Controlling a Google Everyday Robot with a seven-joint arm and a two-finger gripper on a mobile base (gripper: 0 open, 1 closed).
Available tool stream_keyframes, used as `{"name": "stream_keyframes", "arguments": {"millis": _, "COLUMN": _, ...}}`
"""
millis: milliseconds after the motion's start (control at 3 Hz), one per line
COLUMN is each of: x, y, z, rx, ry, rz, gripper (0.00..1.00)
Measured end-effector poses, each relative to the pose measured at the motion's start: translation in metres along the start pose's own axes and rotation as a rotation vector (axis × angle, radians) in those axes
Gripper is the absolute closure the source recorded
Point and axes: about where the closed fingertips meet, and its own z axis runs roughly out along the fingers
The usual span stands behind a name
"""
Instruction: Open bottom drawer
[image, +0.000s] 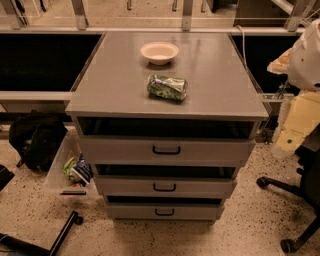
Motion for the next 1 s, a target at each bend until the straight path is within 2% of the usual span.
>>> {"name": "stream_keyframes", "arguments": {"millis": 333, "x": 0.0, "y": 0.0, "z": 0.0, "rx": 0.0, "ry": 0.0, "rz": 0.0, "gripper": 0.0}}
{"name": "stream_keyframes", "arguments": {"millis": 667, "x": 0.04, "y": 0.04, "z": 0.036, "rx": -0.163, "ry": 0.021, "rz": 0.081, "gripper": 0.0}}
{"name": "stream_keyframes", "arguments": {"millis": 1000, "x": 0.094, "y": 0.093, "z": 0.085, "rx": -0.392, "ry": 0.049, "rz": 0.198, "gripper": 0.0}}
